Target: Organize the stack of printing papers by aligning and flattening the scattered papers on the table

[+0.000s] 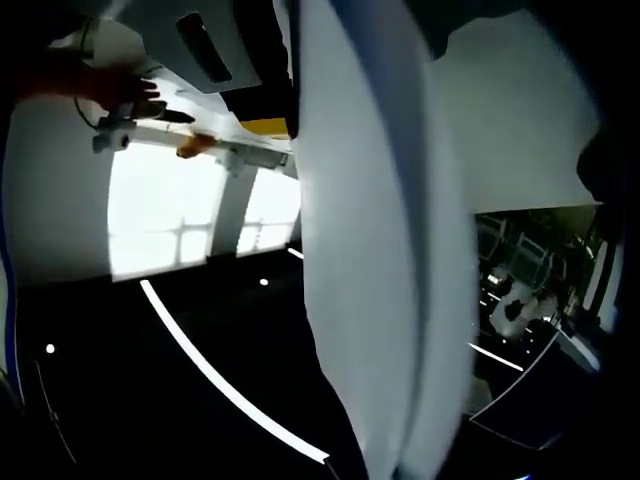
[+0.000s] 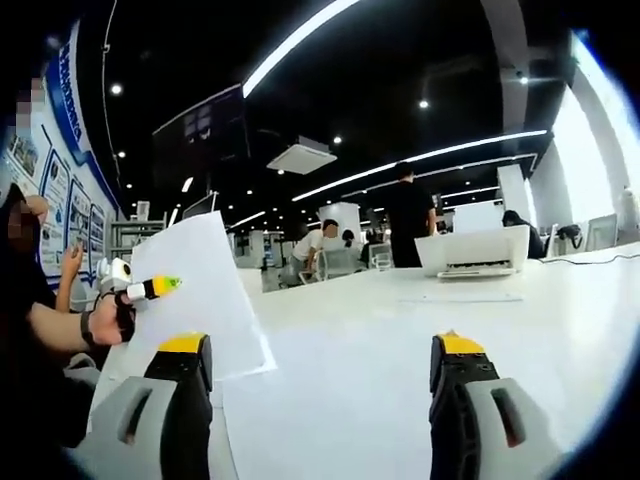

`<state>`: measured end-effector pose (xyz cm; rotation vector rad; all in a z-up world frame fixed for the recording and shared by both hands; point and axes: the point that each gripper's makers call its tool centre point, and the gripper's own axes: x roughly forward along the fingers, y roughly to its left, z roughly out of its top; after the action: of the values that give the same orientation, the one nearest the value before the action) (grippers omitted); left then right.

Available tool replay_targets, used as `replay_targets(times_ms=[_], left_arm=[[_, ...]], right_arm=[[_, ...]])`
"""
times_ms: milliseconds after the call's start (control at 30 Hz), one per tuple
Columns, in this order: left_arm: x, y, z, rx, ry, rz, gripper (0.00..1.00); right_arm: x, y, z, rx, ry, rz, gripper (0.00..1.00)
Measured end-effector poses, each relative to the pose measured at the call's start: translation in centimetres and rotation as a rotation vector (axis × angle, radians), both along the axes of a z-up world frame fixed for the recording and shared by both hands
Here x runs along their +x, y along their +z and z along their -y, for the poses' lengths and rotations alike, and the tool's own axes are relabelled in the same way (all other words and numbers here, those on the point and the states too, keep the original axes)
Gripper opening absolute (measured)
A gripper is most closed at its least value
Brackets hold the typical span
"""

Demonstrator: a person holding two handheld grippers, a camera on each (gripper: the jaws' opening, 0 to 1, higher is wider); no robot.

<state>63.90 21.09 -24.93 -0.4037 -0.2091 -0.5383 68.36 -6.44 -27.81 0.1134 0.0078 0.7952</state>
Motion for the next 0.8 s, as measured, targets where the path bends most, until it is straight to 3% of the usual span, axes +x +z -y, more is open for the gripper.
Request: replay_targets(times_ms=[200,500,800], left_arm=[[0.0,0.0,0.0,0.000,-0.001,-0.001,0.06],[-0.1,0.0,0.1,0.003,-0.004,-0.003,0.06],[-0.1,0.0,0.2,0.007,-0.007,-0.004,0.06]], right_arm=[[0.4,0.1,0.8,0.015,-0.039,-0.004,0.84],[0.5,-0.8,0.3,-0.093,-0.064,0.016,0.84],[2.0,-0.5,2.7,-0.059,-0.160,0.007,0.84]])
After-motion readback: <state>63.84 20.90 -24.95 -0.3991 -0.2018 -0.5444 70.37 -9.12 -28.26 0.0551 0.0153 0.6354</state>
